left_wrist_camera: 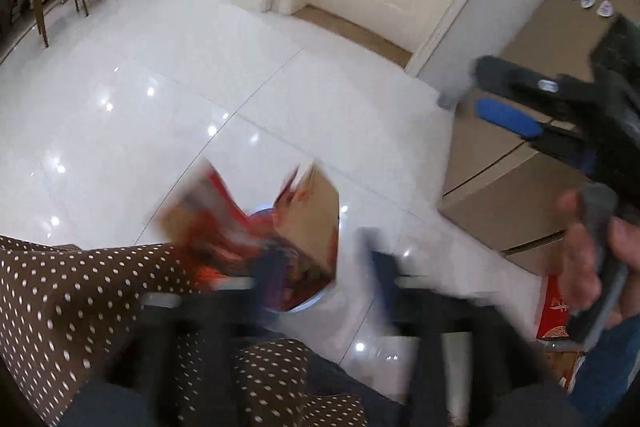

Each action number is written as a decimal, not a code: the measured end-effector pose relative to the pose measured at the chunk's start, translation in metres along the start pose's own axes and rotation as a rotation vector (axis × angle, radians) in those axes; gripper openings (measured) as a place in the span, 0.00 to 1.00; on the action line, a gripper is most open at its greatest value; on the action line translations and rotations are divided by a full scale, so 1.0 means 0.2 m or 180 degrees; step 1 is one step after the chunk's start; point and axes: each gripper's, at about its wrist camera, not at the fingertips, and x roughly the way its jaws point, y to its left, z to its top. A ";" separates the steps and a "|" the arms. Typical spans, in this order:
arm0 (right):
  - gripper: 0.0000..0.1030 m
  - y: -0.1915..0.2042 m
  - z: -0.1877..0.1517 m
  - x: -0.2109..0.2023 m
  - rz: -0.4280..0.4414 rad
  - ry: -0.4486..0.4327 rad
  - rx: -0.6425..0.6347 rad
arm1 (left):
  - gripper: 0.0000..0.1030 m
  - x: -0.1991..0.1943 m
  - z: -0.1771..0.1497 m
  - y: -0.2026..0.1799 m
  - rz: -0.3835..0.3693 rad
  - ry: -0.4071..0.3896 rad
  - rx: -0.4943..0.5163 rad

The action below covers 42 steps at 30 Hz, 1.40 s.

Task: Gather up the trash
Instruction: 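Carry both items to the blue bucket and open both tools over it, then move both open tools back over the table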

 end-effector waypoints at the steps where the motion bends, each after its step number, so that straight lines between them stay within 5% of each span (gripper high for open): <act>1: 0.80 0.00 0.00 0.00 0.0001 0.0006 -0.0001 | 0.84 0.00 0.00 0.02 0.0053 -0.0016 -0.0034; 7: 0.83 0.07 -0.06 0.06 0.0020 0.0048 -0.0014 | 0.87 -0.10 -0.03 0.09 0.0218 -0.0173 -0.0133; 11: 0.94 0.11 -0.06 0.05 -0.0013 0.0061 -0.0042 | 0.90 -0.21 -0.07 0.11 0.0352 -0.0352 -0.0204; 29: 0.94 0.49 -0.16 -0.01 -0.0130 0.0044 -0.0515 | 0.92 -0.67 -0.30 -0.01 0.0833 -0.1163 -0.0278; 42: 0.94 0.76 -0.24 0.05 -0.0054 0.0171 -0.0904 | 0.92 -1.03 -0.54 0.15 0.1225 -0.1576 -0.0639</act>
